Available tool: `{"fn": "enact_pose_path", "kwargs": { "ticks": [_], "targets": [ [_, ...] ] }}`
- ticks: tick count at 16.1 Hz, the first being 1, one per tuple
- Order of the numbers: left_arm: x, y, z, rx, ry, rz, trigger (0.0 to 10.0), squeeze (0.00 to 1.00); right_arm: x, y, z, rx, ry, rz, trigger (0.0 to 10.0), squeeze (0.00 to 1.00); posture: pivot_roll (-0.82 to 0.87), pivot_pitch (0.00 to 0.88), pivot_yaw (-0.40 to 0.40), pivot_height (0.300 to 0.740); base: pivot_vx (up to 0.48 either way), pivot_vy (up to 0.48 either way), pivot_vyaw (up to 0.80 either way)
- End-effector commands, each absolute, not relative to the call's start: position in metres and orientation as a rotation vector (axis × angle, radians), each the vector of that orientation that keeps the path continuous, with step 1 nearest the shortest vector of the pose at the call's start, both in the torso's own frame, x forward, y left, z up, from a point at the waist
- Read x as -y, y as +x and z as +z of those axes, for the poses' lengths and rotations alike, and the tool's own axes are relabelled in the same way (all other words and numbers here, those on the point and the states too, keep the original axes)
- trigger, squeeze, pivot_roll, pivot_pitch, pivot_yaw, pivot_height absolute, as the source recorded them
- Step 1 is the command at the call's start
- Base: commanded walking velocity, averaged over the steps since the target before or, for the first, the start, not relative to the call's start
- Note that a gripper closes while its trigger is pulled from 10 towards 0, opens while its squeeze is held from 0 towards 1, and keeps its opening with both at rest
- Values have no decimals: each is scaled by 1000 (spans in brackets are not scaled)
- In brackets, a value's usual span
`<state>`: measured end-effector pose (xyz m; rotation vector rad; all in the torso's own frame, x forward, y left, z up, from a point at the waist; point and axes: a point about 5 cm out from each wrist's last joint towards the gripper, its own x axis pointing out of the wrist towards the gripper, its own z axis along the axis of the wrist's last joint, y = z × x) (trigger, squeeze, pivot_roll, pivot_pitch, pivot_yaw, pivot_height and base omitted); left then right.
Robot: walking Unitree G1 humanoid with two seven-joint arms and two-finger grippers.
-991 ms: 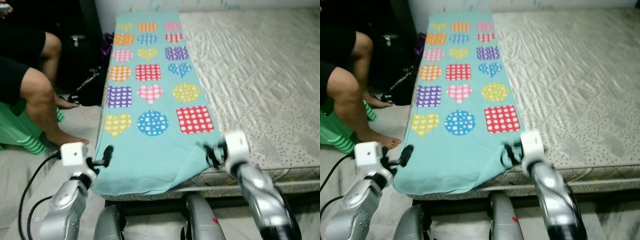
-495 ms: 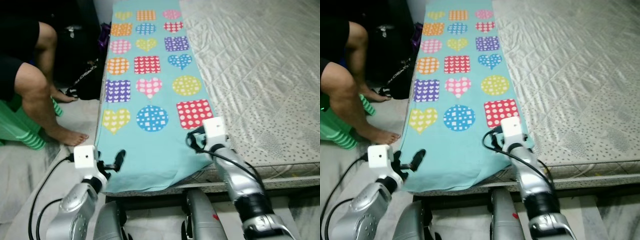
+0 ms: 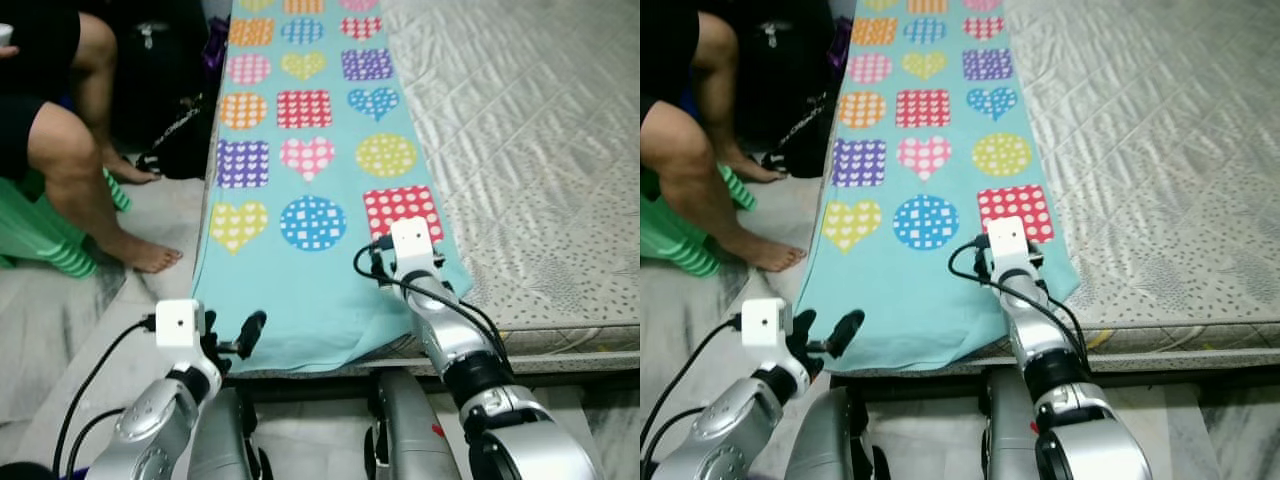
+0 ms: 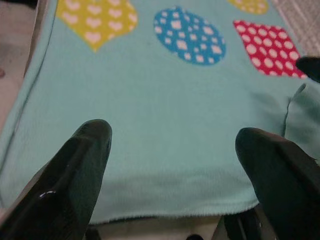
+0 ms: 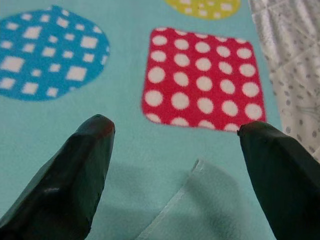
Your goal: Clean up the room
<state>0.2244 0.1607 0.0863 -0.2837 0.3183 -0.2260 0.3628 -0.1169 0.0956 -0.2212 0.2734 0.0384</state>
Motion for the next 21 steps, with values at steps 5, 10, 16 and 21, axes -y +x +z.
{"fn": "enact_pose_path", "kwargs": {
  "ticks": [5,10,16,21],
  "targets": [
    [-161,211,90,-347,-266,-230,10000,0,127,366,89,-297,-268,-15,10000,0,-25,295,44,594,0,0,0],
    [-159,209,91,-367,-254,-237,10000,0,161,372,95,-286,-382,-138,9882,0,-21,301,56,594,0,0,0],
    [-161,210,92,-367,-242,-239,10000,0,165,370,89,-305,-365,-111,4980,0,-20,298,56,594,0,0,0],
    [-160,211,93,-365,-236,-247,10000,0,156,363,75,-347,-360,-23,10000,0,-23,298,61,594,0,0,0]
  ]
}}
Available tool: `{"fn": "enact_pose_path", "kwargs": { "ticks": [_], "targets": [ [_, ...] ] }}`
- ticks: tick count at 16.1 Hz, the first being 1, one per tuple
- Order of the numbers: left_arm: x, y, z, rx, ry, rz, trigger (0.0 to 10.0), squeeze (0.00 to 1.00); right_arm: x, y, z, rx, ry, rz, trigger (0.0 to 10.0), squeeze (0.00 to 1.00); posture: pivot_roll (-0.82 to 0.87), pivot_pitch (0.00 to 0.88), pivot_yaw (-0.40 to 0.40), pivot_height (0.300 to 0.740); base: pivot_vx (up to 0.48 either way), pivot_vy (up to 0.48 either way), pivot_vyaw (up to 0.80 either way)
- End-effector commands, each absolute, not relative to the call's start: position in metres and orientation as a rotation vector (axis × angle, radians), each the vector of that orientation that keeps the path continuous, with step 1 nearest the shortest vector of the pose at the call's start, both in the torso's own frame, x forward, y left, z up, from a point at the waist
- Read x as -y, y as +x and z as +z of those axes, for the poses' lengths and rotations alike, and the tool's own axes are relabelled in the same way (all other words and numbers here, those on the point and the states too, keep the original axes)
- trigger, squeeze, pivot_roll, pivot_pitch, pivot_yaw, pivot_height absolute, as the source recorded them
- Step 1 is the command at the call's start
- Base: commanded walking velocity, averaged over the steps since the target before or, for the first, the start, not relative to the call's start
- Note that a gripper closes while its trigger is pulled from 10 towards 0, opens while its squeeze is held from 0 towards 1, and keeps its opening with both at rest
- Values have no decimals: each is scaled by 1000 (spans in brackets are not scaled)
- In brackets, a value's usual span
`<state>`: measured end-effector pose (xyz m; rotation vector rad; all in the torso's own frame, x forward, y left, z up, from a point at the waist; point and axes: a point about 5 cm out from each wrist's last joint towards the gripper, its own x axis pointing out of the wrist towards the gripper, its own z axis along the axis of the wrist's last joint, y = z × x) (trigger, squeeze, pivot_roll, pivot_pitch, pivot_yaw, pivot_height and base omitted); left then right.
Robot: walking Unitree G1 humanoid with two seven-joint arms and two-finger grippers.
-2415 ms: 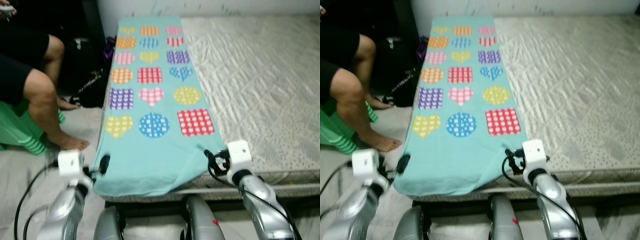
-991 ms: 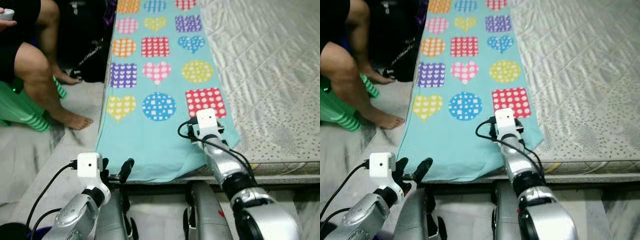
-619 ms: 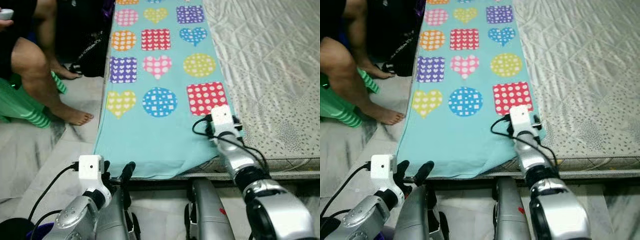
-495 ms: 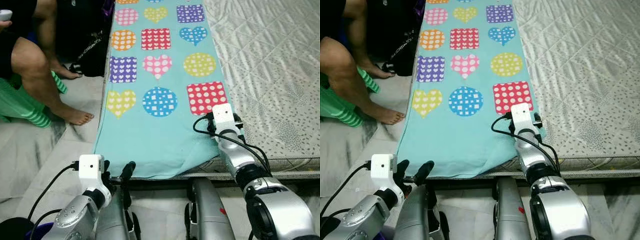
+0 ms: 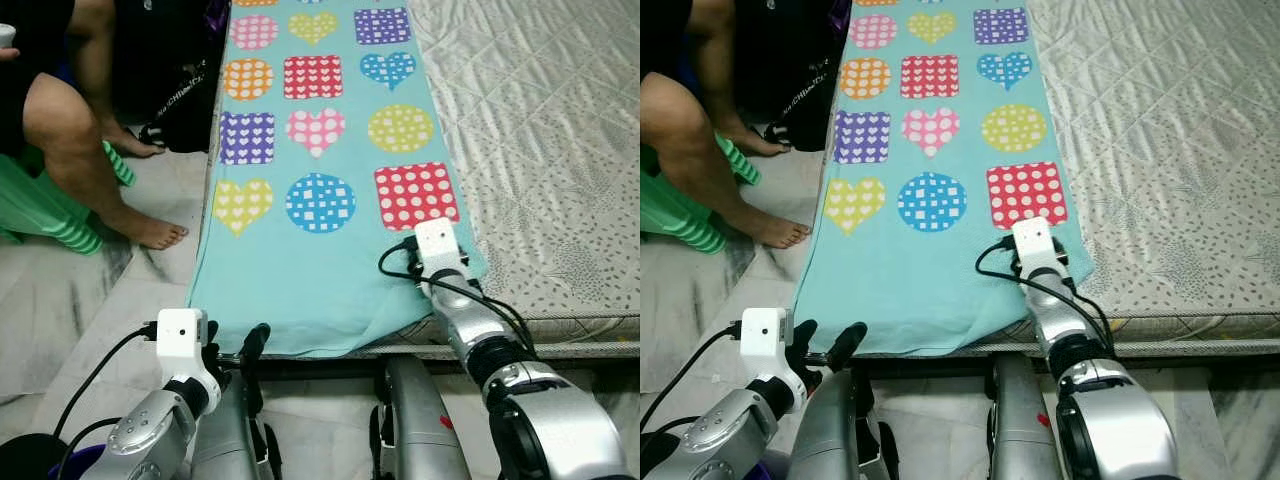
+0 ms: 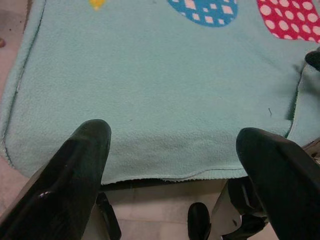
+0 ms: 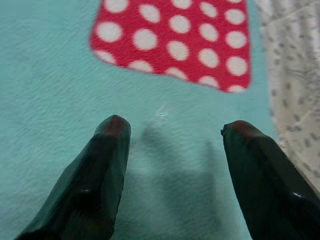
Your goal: Clean up the room
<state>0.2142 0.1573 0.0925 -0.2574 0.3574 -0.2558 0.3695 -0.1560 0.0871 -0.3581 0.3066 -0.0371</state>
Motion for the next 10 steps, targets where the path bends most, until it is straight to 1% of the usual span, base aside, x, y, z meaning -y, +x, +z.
{"fn": "enact_pose_path", "kwargs": {
  "ticks": [1,3,4,5,6,7,8,9,10],
  "targets": [
    [-160,212,93,-364,-235,-248,10000,0,156,361,72,-358,-360,-15,10000,0,-22,297,62,594,0,0,0],
    [-161,212,92,-368,-232,-248,10000,0,156,359,69,-369,-364,-11,10000,0,-23,298,62,594,0,0,0],
    [-161,212,92,-369,-231,-248,10000,0,156,360,70,-365,-369,-10,4549,0,-22,296,63,594,0,0,0],
    [-161,212,92,-369,-230,-248,10000,0,154,361,71,-359,-382,-7,2314,0,-21,296,63,594,0,0,0],
    [-161,212,92,-370,-229,-248,10000,0,153,361,72,-357,-387,-3,2235,0,-21,295,63,594,0,0,0],
    [-161,212,92,-369,-228,-248,10000,0,151,362,72,-354,-389,2,1922,0,-21,294,63,594,0,0,0],
    [-161,212,92,-369,-228,-248,10000,0,150,362,73,-352,-392,4,745,0,-20,293,63,594,0,0,0],
    [-161,213,92,-368,-227,-248,10000,0,148,362,73,-349,-397,7,0,0,-19,291,63,594,0,0,0],
    [-162,214,92,-366,-224,-247,10000,0,145,361,72,-346,-401,13,0,0,-17,288,64,594,0,0,0]
  ]
}}
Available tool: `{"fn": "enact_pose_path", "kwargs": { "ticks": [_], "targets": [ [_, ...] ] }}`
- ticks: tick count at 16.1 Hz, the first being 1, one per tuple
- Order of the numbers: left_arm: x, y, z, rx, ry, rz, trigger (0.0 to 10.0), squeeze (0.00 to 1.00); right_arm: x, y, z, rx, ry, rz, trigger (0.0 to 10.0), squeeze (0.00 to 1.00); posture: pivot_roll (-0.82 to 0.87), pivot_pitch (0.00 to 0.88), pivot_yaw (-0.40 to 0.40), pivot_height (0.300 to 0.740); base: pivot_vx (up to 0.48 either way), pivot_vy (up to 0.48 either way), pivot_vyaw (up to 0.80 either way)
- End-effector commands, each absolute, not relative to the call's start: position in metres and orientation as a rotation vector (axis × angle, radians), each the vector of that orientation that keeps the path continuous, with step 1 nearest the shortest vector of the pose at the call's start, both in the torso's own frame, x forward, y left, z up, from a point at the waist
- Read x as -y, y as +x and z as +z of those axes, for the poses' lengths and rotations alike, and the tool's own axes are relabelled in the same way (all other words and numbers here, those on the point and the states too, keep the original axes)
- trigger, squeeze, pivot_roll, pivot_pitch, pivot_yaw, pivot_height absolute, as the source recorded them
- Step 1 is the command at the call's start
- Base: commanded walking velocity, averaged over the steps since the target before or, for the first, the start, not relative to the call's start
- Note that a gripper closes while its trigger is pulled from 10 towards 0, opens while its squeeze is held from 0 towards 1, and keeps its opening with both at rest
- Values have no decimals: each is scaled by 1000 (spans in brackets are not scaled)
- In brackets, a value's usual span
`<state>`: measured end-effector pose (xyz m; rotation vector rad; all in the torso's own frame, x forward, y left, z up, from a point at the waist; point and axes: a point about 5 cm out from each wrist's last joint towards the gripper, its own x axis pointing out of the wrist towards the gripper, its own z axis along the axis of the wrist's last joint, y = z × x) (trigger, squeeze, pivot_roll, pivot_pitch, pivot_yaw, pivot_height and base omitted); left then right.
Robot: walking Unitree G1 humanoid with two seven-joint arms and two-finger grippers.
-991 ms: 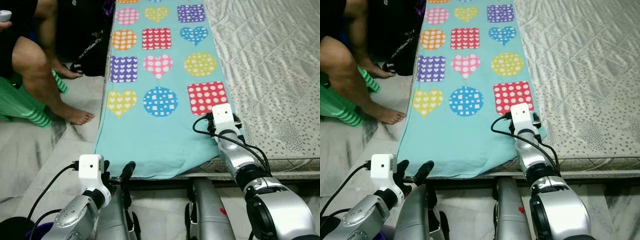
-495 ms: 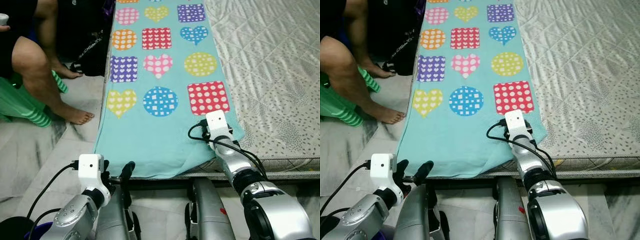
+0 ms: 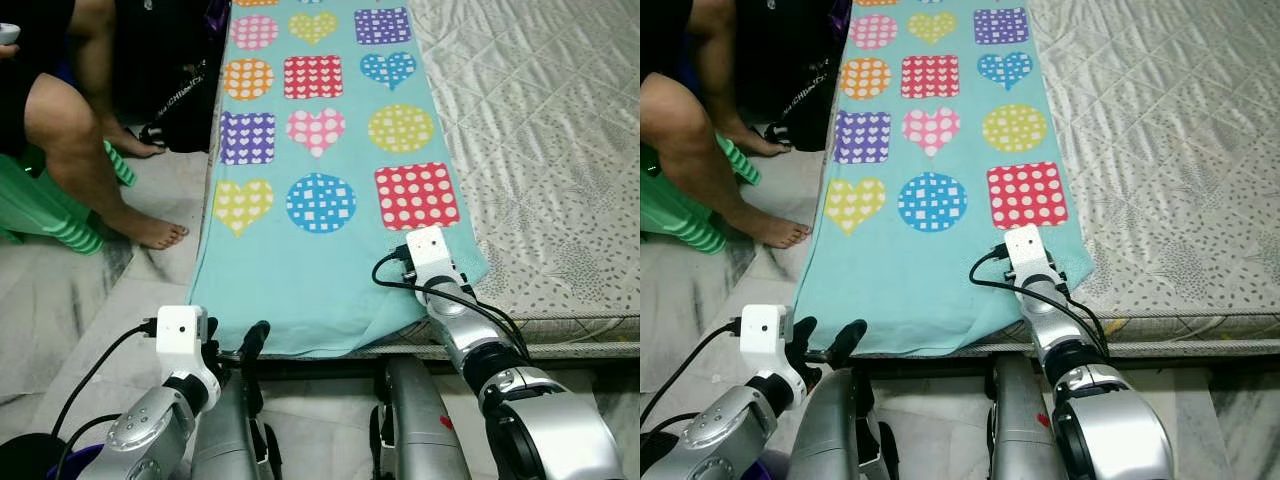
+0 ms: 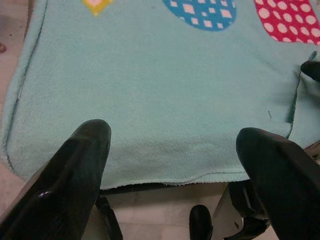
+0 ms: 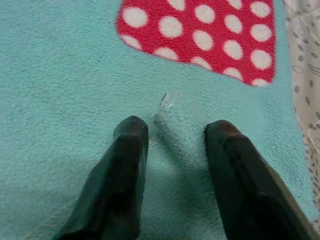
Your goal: Clean up the room
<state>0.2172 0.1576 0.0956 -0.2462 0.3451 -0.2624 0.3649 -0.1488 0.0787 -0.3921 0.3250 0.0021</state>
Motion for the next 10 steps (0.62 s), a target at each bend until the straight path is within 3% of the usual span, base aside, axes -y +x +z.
{"fn": "enact_pose_path", "kwargs": {
  "ticks": [1,10],
  "targets": [
    [-162,214,92,-366,-223,-248,10000,0,145,361,72,-346,-402,13,0,0,-17,288,64,594,0,0,0],
    [-163,217,92,-360,-213,-250,10000,0,151,361,73,-337,-414,-8,0,0,-21,275,70,594,0,0,0]
  ]
}}
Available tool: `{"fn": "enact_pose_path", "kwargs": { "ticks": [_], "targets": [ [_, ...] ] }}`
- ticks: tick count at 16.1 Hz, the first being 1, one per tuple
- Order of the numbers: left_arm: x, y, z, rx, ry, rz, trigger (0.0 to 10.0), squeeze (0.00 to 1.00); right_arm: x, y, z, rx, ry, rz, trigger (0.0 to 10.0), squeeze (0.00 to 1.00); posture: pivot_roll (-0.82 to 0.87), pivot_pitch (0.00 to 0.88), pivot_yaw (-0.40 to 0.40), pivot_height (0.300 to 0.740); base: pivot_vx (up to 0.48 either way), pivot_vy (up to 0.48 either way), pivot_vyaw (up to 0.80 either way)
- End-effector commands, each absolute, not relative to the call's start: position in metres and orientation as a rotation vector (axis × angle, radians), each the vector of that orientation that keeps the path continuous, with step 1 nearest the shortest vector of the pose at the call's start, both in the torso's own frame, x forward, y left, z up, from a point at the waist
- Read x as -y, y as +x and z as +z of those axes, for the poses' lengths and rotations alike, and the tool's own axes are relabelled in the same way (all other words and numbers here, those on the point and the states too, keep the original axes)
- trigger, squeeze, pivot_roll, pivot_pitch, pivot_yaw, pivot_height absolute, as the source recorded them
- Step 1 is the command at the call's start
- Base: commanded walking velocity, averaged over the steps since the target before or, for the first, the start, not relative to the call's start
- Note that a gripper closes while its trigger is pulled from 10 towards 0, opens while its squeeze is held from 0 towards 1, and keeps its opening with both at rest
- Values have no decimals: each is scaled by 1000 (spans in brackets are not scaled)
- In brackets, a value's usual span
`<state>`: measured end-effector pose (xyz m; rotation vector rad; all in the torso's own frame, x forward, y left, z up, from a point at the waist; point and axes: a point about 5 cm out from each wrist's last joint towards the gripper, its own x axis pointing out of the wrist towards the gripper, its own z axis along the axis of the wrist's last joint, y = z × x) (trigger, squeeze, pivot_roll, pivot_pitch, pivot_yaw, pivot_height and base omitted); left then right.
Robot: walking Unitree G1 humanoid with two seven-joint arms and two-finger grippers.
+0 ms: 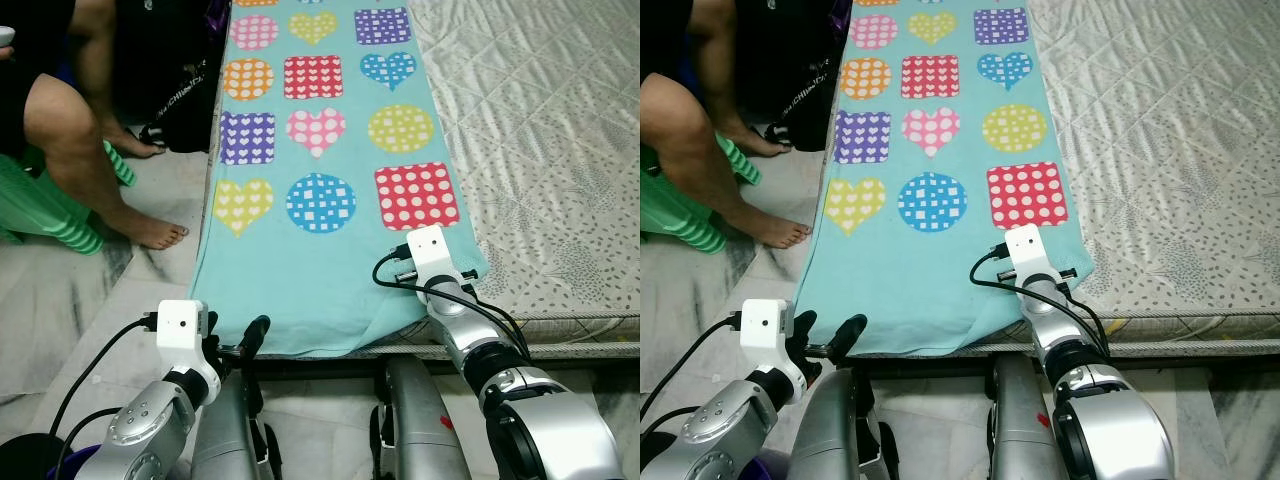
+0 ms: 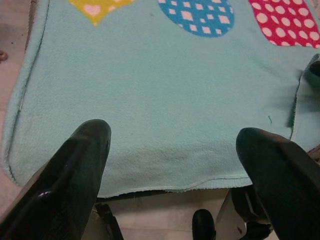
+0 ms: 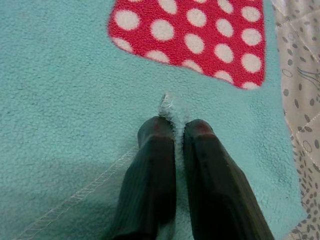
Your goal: Clean up the room
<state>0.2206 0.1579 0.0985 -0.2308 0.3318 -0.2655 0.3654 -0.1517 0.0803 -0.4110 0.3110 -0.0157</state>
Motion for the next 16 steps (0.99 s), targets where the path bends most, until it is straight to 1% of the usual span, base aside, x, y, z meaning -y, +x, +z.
{"fn": "enact_pose_path", "kwargs": {
  "ticks": [1,6,8,13,16],
  "targets": [
    [-163,218,93,-359,-213,-248,10000,0,151,361,73,-337,-412,-8,0,0,-20,274,68,594,0,0,0],
    [-164,219,93,-354,-210,-243,10000,0,152,362,75,-321,-372,5,0,0,-23,270,66,594,0,0,0],
    [-166,220,93,-350,-209,-240,10000,0,155,363,79,-297,-294,32,0,0,-26,265,66,594,0,0,0],
    [-168,223,94,-344,-203,-234,10000,0,173,353,81,-225,-194,124,0,0,-39,261,70,594,0,0,0],
    [-170,223,93,-340,-204,-232,10000,0,177,344,85,-167,-147,174,0,0,-48,261,74,594,0,0,0]
  ]
}}
